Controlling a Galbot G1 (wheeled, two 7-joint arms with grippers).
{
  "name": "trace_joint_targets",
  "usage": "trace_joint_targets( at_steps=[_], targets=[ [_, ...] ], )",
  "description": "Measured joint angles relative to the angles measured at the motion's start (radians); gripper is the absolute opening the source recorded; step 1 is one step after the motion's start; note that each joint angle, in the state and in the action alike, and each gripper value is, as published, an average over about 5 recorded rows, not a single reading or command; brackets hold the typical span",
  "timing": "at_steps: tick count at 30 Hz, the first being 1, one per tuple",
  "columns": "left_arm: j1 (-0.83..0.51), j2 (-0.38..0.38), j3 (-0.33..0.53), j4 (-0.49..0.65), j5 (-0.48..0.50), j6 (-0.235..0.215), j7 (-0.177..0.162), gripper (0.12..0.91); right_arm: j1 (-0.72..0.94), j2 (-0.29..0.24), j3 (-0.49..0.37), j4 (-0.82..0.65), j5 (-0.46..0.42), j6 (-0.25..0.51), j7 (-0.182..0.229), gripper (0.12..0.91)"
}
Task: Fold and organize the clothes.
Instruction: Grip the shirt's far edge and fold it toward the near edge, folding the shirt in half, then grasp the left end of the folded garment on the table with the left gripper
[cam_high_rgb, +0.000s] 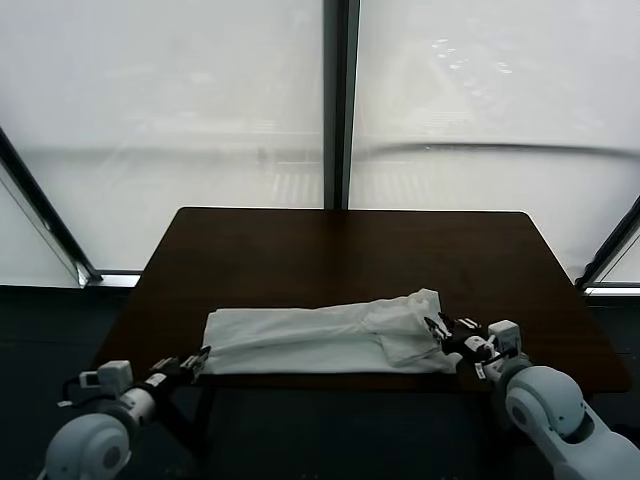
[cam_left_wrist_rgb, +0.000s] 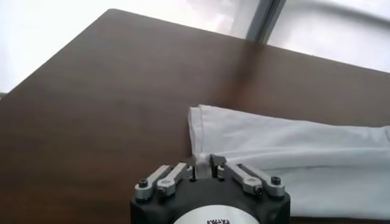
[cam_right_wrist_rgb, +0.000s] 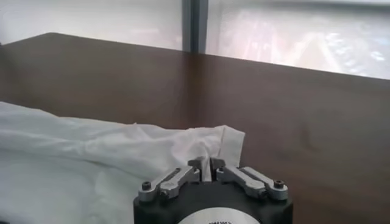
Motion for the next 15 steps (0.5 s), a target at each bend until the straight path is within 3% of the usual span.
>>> trace_joint_targets(
  at_steps=[3,5,15],
  targets=[
    [-0.003,0.006,-0.016,-0.009,-0.015,-0.004,-0.014,0.802,0.021,0.011,0.001,-0.008,0.004,0.018,0.004,0.88],
    [-0.018,0.014,-0.021,-0.003,-0.031,-0.006,-0.025,0.876,0.046,0.027,-0.005,-0.024,-0.005,0.026,0.002,0.898],
    [-0.221,0.051,0.066,0.121,-0.054,-0.011,-0.031,0.907,0.211,0.143,-0.075,-0.206,-0.081,0.027,-0.006,0.907]
  ],
)
